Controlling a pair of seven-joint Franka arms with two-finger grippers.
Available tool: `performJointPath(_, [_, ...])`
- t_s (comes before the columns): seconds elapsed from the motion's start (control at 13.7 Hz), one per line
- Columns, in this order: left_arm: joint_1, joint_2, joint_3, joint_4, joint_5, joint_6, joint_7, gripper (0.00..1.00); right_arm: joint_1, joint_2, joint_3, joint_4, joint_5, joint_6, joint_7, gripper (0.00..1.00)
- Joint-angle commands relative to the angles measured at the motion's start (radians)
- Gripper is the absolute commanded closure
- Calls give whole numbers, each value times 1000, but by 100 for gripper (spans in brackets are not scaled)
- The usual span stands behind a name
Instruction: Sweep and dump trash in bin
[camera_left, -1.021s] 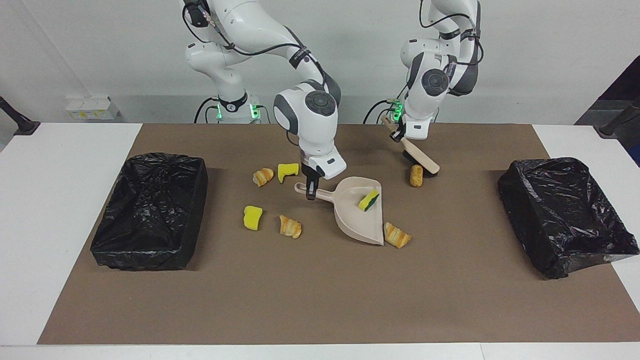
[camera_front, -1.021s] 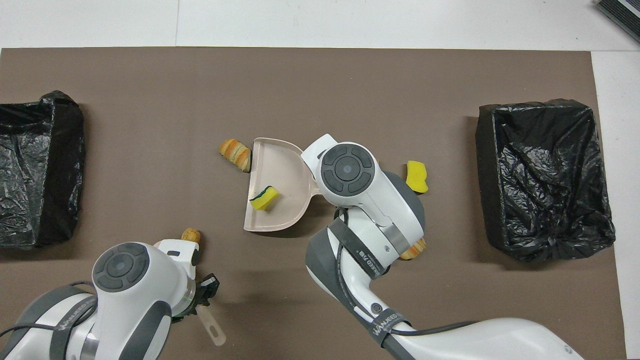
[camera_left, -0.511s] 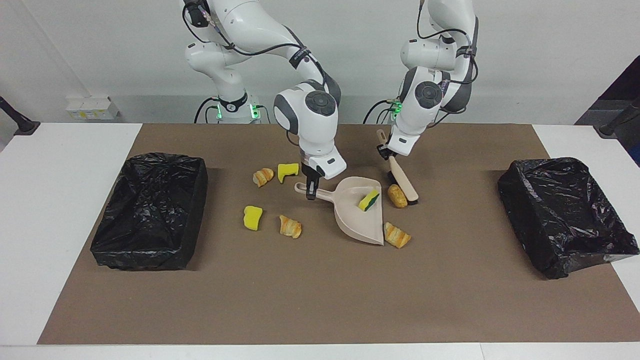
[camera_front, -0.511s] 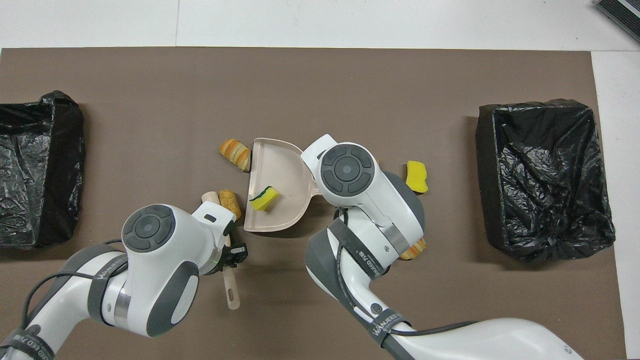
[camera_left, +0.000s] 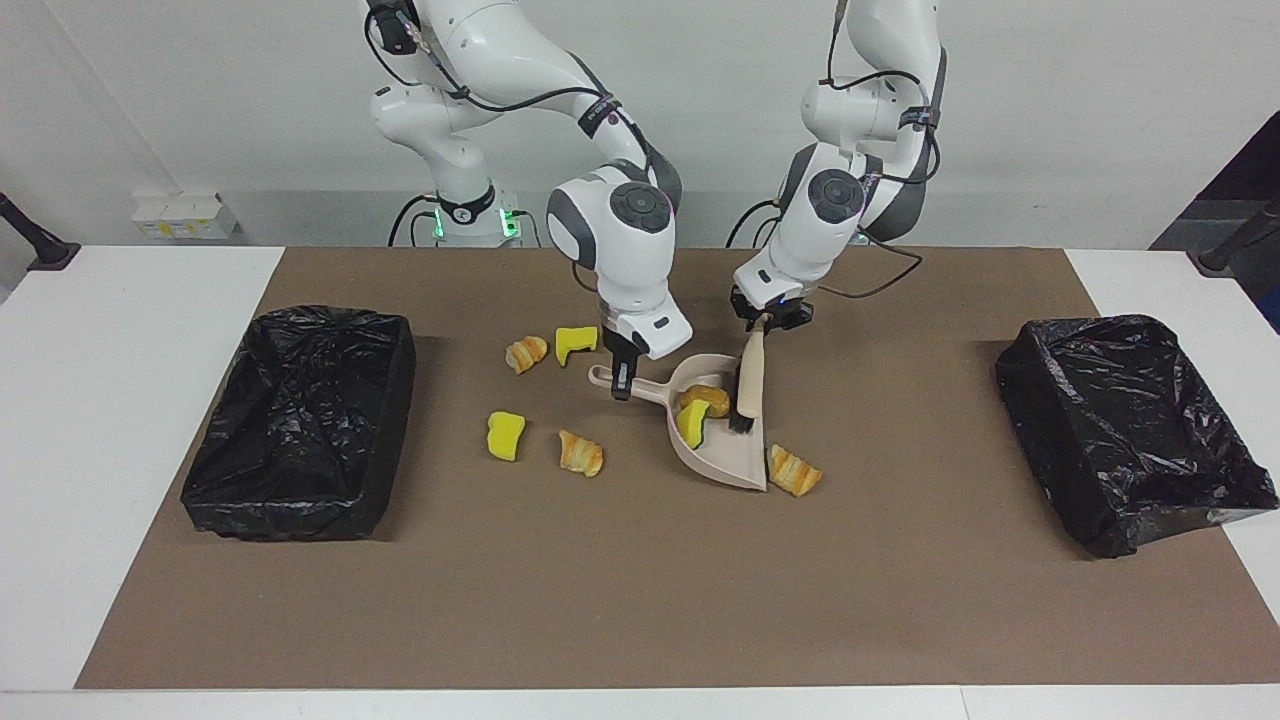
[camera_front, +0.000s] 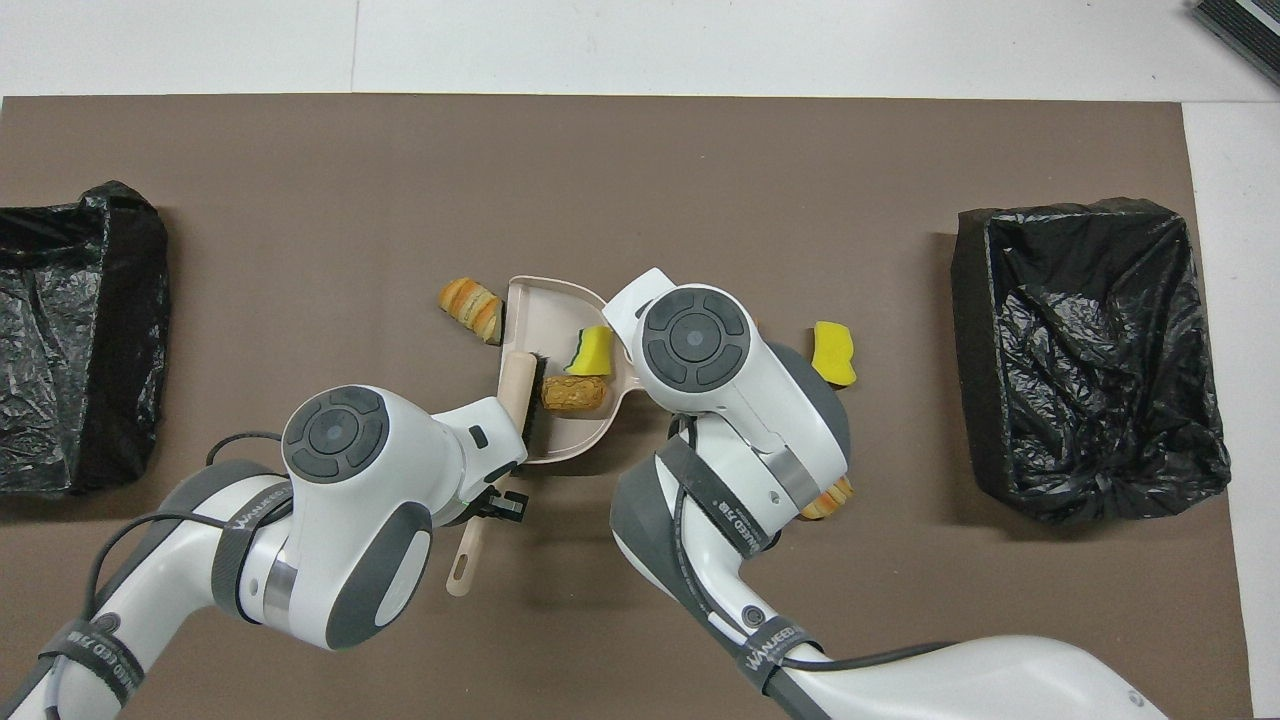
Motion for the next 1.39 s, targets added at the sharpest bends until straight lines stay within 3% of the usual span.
performJointPath(0.0, [11,6,14,88,8,-119,23,100,-18,-14,10,-18,8,21,-37,100])
performJointPath(0.29, [46,40,67,146,155,-117,34,100,-32,-14,10,-18,10,23,-37,100])
performJointPath(0.66, [49,256,161,385,318,-159,126,100,-43,8,9,-1,59,79,-16,100])
performJointPath(0.88, [60,311,161,406,316,-150,196,100,-43,46,9,31,65,86,-13,100])
performJointPath(1.31, [48,299,146,367,176,-224,308,100,-48,51,9,20,47,75,-50,100])
